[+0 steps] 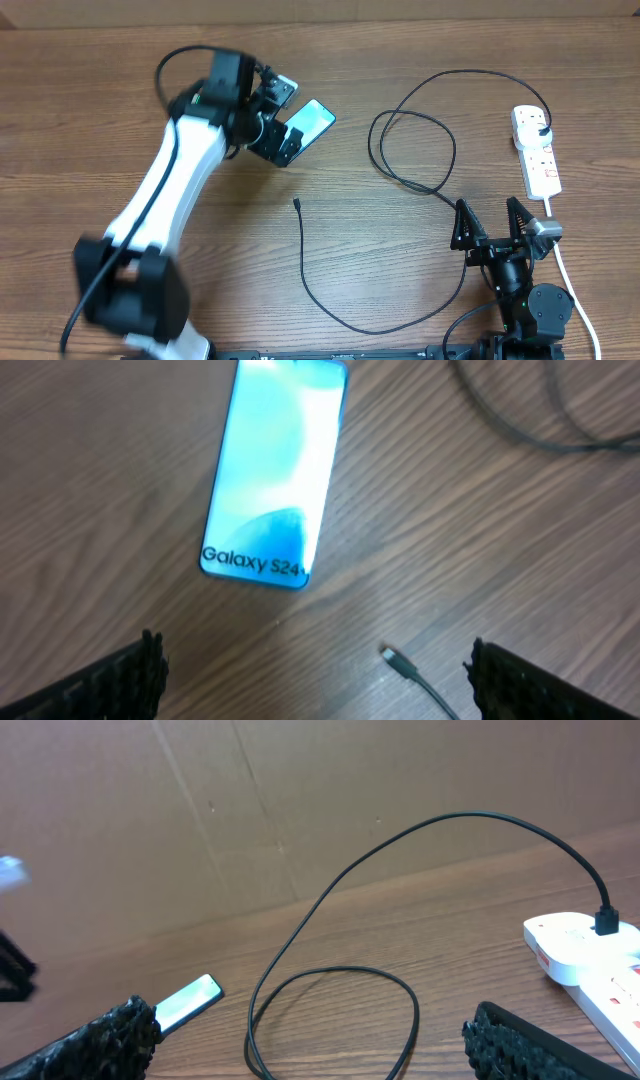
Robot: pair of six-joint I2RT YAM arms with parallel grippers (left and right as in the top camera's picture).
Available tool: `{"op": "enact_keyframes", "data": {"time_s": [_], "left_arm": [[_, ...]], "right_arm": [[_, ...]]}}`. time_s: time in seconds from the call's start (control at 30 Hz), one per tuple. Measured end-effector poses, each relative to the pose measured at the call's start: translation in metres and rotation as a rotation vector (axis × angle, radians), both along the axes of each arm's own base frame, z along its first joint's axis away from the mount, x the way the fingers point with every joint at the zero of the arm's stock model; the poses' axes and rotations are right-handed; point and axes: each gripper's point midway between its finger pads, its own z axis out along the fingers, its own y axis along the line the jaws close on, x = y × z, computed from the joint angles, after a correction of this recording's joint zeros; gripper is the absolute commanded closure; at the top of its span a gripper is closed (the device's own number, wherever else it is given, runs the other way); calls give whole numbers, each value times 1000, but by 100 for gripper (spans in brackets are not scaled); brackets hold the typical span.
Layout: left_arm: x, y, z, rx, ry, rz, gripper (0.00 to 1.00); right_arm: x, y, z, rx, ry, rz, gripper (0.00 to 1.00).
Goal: Plug charger to phone and switch on socket
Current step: 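Move the left gripper forward over the phone and lower onto it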
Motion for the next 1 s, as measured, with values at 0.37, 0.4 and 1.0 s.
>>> {"op": "enact_keyframes", "data": {"time_s": [0.37, 0.4, 1.0], "left_arm": [[52, -19, -43, 7, 26, -17, 1], [56, -20, -43, 3, 11, -16, 0], [85, -36, -38, -21, -122, -67, 0]], "right_arm": [[0, 0, 0, 0, 0, 0, 0], [0, 0, 0, 0, 0, 0, 0], [0, 0, 0, 0, 0, 0, 0]]}}
